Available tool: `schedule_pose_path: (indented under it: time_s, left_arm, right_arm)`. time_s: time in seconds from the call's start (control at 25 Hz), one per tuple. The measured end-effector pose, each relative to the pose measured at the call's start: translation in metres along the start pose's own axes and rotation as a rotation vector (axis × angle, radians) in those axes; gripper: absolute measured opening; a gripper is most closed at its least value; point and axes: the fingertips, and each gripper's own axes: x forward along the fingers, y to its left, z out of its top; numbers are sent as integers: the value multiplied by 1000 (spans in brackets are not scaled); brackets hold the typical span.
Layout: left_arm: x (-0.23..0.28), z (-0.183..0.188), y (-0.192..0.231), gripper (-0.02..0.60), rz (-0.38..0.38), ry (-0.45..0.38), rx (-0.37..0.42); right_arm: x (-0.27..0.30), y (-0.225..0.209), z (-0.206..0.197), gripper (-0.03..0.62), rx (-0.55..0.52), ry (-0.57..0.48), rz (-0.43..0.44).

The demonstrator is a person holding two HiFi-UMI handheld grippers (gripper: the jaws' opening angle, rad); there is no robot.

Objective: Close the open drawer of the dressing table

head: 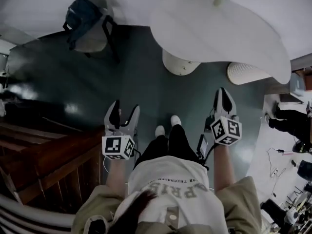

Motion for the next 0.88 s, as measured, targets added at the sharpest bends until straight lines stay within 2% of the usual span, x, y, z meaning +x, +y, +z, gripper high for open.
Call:
schedule_pose_path:
  time_s: [0.2, 0.52, 0.72, 0.88]
  left_arm:
    - [-13, 60, -25, 333, -64, -109, 29]
    - [-15, 117, -99, 331, -142, -263, 73]
    - [-20, 146, -131, 250, -152, -357, 95]
    - [-23, 150, -147, 176, -143, -381, 108]
  right_arm:
    - [-68, 19, 63, 3, 14, -123, -17]
    - [-133, 18, 111, 3, -25, -261, -41]
    - [-149, 11, 131, 3, -53, -303, -24]
    - [-157, 10, 134, 3, -64, -314, 1]
